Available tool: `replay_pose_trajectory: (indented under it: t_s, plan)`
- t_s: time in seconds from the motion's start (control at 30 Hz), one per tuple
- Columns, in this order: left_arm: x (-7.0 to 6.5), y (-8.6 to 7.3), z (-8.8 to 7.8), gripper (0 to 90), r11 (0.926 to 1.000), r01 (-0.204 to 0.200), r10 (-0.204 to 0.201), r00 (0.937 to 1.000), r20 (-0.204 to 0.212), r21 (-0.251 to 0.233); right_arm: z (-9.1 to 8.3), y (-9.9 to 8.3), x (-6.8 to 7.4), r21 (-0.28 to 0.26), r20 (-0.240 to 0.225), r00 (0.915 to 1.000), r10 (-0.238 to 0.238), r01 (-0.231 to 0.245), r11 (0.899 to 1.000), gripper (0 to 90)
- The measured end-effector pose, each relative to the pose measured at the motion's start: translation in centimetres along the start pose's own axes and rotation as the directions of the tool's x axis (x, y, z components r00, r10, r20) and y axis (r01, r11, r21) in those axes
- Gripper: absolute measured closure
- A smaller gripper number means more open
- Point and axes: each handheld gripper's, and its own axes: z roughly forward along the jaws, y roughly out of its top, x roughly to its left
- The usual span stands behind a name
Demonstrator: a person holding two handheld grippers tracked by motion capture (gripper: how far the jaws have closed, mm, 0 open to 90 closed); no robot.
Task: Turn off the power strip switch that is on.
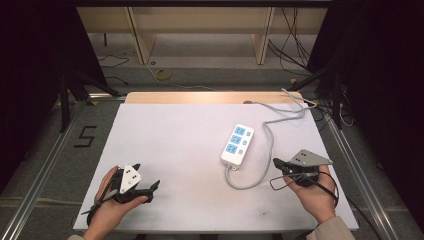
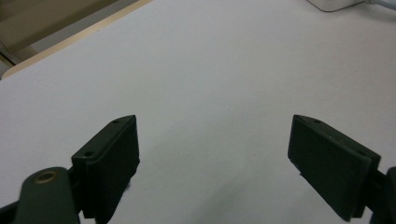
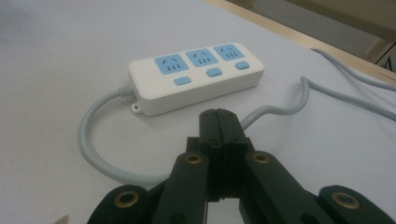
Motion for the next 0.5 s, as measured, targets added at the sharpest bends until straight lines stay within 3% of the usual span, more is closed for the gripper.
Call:
replay_pose_trajectory:
  t_s: [0.5]
  plan:
    - [0.00,0.00,0.01,16.2,1.0000,0.000,0.000,1.0000,0.004,0.000,0.63,0.89,0.17,0.013,-0.020,0.9998,-0.011,0.011,1.000,90.0]
